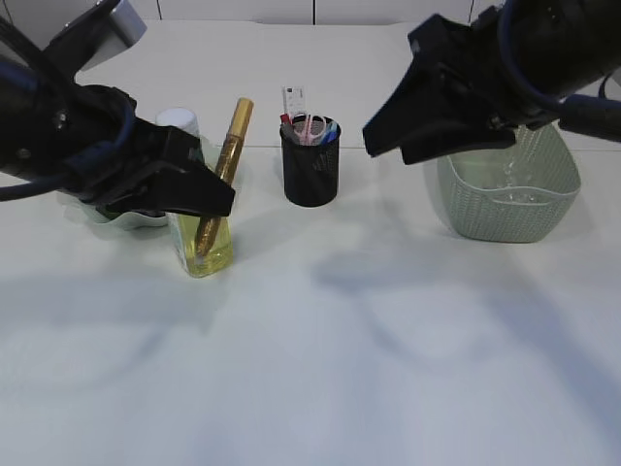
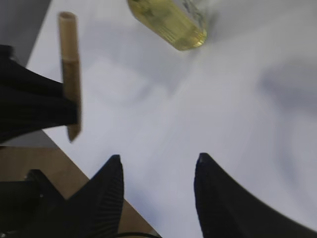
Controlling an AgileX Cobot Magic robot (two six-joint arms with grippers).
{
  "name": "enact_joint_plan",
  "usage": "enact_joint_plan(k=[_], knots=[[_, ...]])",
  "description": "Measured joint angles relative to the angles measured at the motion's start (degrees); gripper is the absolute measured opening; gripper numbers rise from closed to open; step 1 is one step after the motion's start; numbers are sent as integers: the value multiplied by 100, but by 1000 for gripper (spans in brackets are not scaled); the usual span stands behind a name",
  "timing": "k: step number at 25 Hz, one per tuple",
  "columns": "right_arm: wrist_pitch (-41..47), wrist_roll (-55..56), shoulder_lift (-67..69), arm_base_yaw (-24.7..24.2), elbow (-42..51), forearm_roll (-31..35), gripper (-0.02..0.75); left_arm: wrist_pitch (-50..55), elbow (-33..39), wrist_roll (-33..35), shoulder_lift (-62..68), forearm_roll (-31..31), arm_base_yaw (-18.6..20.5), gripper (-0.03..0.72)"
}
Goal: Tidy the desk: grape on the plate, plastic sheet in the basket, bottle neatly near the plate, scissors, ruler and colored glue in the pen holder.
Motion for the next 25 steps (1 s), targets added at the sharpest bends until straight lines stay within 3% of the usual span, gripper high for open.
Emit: enact_joint_plan(k=[3,8,12,19,25], knots=[[-168,-535,0,0,0,841,376,0,9,400,0,-719,0,123],[-512,-1309,0,0,0,1695,376,-22,9,1116,0,-1853,0,124],[-560,-1827,0,0,0,2335,376,-27,9,1422,0,-2417,-9,125],[-651,-2347,236,43,0,3246,450,110,9,1773,0,-2882,-9,125],[-1044,-2637,483,423,0,3434,460,137,9,1833,0,-2926,-9,125]])
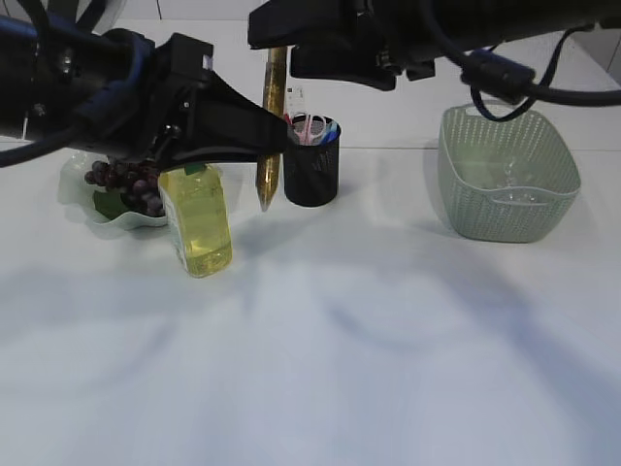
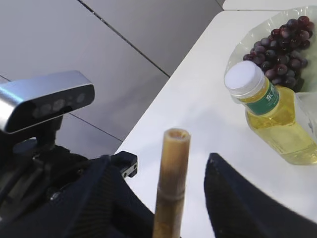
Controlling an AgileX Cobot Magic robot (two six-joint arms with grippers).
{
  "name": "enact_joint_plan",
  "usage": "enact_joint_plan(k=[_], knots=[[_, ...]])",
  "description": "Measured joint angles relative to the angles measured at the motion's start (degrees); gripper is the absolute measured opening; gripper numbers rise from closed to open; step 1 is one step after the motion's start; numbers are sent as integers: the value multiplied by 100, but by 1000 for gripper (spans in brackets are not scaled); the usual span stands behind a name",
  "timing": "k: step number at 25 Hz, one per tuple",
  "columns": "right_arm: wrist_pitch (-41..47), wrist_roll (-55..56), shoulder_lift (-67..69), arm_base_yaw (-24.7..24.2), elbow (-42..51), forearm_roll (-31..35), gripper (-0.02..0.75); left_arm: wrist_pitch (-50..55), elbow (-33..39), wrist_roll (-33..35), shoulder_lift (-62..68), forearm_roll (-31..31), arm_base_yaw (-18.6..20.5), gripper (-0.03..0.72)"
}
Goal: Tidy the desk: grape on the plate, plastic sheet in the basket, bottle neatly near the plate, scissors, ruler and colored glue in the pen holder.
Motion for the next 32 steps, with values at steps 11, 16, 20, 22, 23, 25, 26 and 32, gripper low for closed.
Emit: enact_joint_plan(k=[11,16,20,22,23,25,26,32], knots=[[-162,-160,432,352,0,323,419,105,0,39,0,-24,0,127],[-162,-266,442,352,0,393,389,127,0,53,0,27,0,127],[-234,-303,442,352,0,309,385,127,0,53,0,49,0,127],[-304,-306,422,352,0,149,385,127,0,53,0,49,0,127],[-338,-316,409,352,0,88,386,127,0,53,0,49,0,129],[-380,-316,348,352,0,44,386,127,0,53,0,62,0,131],[-380,-331,315,352,0,34,386,127,0,53,0,73,0,132],[-403,-331,107,352,0,-122,386,117,0,53,0,96,0,135]])
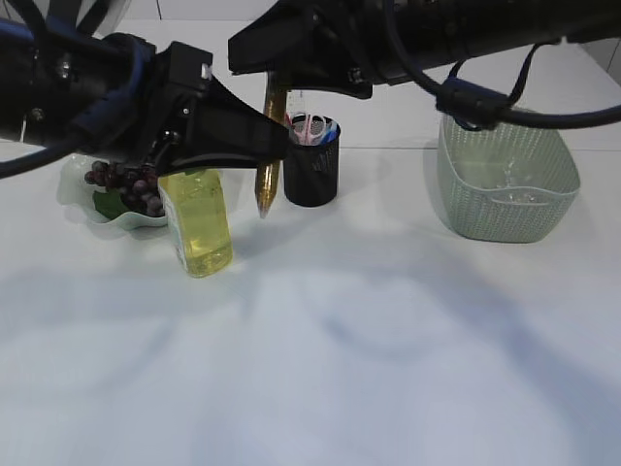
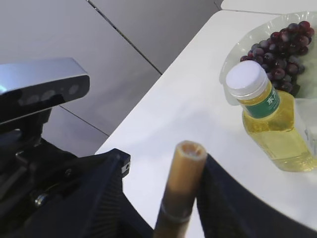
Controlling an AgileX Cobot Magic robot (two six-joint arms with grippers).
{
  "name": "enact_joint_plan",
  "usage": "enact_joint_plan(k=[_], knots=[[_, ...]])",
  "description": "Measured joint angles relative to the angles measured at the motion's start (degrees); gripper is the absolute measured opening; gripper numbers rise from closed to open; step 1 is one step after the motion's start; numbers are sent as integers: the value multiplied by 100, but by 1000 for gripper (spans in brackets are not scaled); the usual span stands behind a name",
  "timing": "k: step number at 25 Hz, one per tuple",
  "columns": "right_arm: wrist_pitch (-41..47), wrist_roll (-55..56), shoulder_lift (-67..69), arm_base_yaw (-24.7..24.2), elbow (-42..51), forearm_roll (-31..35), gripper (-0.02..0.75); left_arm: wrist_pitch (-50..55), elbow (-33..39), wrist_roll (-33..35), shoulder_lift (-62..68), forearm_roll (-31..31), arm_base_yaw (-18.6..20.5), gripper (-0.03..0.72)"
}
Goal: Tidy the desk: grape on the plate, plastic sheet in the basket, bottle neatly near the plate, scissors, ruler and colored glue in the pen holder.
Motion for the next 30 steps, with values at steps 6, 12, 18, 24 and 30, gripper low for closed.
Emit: enact_joint_plan(k=[6,12,18,24,30], knots=[[-20,0,-14,0,0,-162,385,-34,0,0,0,0,0,136],[-20,0,-14,0,0,-380,272,-80,0,0,0,0,0,139],[-9,0,-14,0,0,-540,145,-114,0,4,-4,0,0,140],[-9,0,-14,0,0,-548,143,-114,0,13,-4,19,0,144],[-79,0,-14,0,0,-548,143,-114,0,13,-4,204,0,227]])
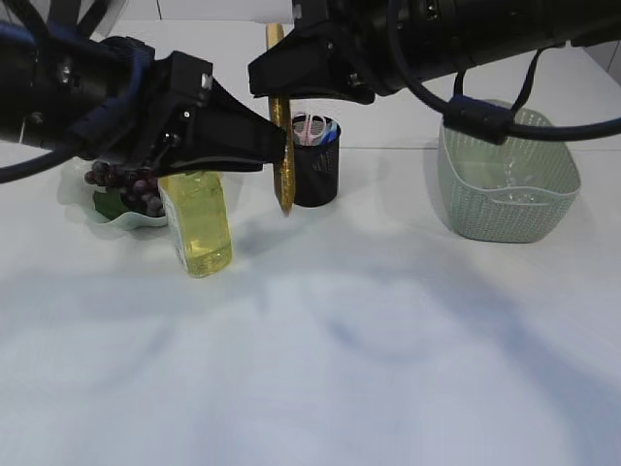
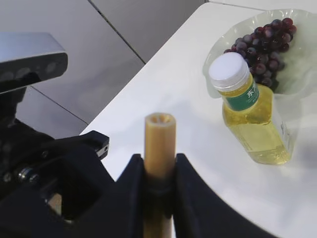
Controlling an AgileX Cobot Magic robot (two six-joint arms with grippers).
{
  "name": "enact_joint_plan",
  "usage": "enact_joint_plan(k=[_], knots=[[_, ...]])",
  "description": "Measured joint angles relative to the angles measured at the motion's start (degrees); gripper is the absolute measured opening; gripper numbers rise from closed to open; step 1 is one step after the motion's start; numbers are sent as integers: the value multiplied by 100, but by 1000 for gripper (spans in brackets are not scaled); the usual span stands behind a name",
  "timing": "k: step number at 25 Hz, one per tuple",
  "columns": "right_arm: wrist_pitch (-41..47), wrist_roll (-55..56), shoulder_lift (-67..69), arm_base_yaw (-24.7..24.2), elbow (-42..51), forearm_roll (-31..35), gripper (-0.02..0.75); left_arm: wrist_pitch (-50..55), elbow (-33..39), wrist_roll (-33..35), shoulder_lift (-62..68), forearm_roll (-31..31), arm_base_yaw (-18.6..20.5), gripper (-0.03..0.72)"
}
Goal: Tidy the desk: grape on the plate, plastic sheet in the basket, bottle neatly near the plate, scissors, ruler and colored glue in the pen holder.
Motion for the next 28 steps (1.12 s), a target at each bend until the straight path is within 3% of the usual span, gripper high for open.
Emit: enact_joint_plan(k=[5,11,16,22,28], knots=[[-272,0,0,0,0,0,143,0,0,0,0,76,0,323],[-784,0,0,0,0,0,143,11,0,0,0,149,79,340],[-1384,-115,0,0,0,11,143,230,0,0,0,354,365,337],[-1774,-642,99,0,-269,23,143,215,0,-100,0,1640,569,331],[-1909,-851,750,-109,-959,45,143,-17,0,-1394,-10,3648,605,330]])
